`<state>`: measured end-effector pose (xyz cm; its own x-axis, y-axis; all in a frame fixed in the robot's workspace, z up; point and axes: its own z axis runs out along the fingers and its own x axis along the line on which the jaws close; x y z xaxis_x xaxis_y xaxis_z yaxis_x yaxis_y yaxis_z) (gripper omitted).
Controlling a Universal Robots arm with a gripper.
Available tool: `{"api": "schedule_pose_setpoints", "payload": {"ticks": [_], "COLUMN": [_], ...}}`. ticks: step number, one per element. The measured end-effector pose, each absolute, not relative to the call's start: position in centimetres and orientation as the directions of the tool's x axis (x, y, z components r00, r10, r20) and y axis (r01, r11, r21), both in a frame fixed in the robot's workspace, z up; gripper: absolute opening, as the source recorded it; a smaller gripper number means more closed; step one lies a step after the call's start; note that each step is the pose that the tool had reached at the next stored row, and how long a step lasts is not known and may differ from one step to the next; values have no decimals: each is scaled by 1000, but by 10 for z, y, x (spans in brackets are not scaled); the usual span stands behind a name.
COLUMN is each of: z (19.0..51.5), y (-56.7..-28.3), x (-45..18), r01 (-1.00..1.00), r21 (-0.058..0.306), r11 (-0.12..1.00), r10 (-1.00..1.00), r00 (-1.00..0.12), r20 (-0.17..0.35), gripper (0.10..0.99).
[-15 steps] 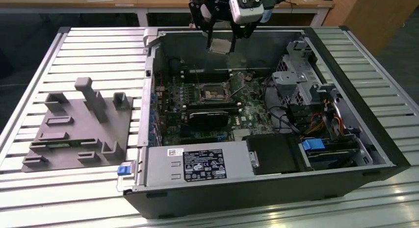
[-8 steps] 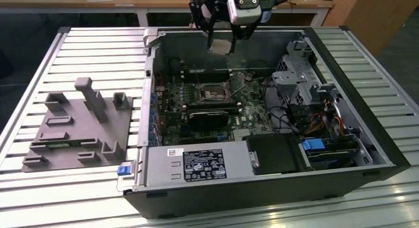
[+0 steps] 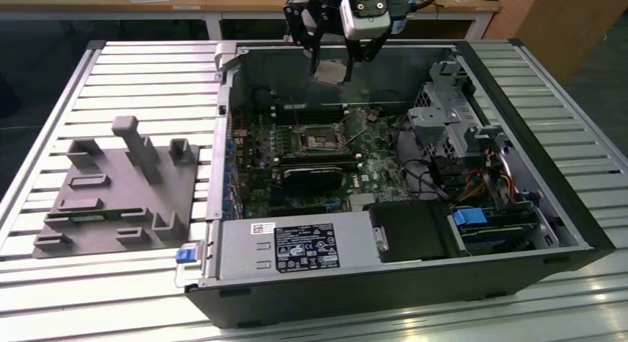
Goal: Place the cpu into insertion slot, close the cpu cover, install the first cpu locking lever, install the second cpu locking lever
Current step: 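Place the cpu into insertion slot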
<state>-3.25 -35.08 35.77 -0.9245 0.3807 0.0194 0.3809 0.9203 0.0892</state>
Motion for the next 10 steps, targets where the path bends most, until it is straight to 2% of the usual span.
{"api": "schedule_pose_setpoints", "payload": {"ticks": [10], "z": [356], "y": [-351], "x": [-32], "r01": [383], "r21": [89], "r11": [920], "r10": [383], "r00": [-924], "r20": [19], "gripper": [541]}}
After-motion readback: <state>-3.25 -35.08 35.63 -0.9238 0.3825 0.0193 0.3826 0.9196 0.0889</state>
